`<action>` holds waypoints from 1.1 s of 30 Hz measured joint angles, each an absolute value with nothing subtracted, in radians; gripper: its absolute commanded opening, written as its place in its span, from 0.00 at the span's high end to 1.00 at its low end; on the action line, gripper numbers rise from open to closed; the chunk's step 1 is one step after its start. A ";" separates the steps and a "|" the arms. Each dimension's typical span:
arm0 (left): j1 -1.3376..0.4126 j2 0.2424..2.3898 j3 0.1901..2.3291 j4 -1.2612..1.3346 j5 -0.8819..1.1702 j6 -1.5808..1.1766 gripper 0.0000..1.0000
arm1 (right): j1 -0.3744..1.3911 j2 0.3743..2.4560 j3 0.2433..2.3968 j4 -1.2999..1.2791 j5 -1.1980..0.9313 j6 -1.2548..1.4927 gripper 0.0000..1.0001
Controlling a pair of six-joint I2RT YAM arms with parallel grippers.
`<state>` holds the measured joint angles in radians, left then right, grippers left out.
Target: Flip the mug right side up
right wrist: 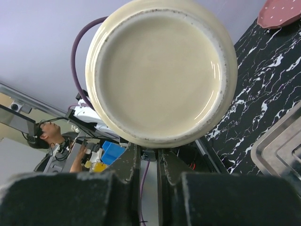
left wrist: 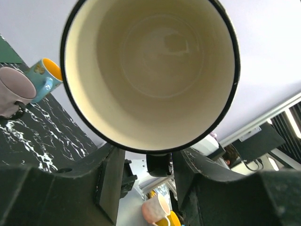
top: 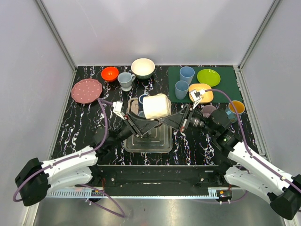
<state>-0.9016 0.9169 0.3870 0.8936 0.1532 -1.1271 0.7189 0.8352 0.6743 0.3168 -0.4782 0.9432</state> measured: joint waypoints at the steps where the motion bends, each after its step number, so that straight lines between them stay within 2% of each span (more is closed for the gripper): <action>1: -0.902 0.920 0.387 0.902 0.164 -1.131 0.54 | 0.719 0.835 0.674 0.318 -0.482 0.943 1.00; 2: -0.902 0.922 0.387 0.909 0.175 -1.134 0.57 | 0.719 0.835 0.674 0.317 -0.485 0.944 1.00; 4: -0.902 0.927 0.387 0.922 0.194 -1.140 0.71 | 0.719 0.835 0.674 0.318 -0.491 0.944 1.00; 5: -0.902 0.929 0.387 0.927 0.204 -1.147 0.91 | 0.719 0.835 0.674 0.321 -0.492 0.944 1.00; 6: -0.902 0.933 0.387 0.940 0.214 -1.155 1.00 | 0.720 0.835 0.674 0.321 -0.492 0.940 1.00; 12: -0.889 0.961 0.397 1.012 0.259 -1.204 1.00 | 0.718 0.829 0.673 0.350 -0.496 0.921 1.00; 13: -0.886 0.969 0.397 1.024 0.267 -1.208 1.00 | 0.718 0.827 0.673 0.347 -0.496 0.918 0.94; 14: -0.883 0.973 0.397 1.029 0.273 -1.210 1.00 | 0.718 0.824 0.674 0.339 -0.496 0.911 0.78; 15: -0.881 0.975 0.397 1.029 0.279 -1.211 1.00 | 0.718 0.820 0.677 0.323 -0.495 0.903 0.49; 17: -0.881 0.973 0.401 1.003 0.285 -1.200 1.00 | 0.718 0.811 0.695 0.263 -0.491 0.886 0.38; 20: -0.882 0.949 0.458 0.816 0.276 -1.133 1.00 | 0.725 0.789 0.785 0.035 -0.437 0.801 0.32; 26: -0.921 0.979 0.767 0.256 0.139 -0.871 1.00 | 0.728 0.661 1.010 -0.453 -0.015 0.661 0.24; 33: -1.011 1.317 1.164 -0.152 -0.096 -0.672 1.00 | 0.727 0.577 1.212 -0.745 0.369 0.596 0.25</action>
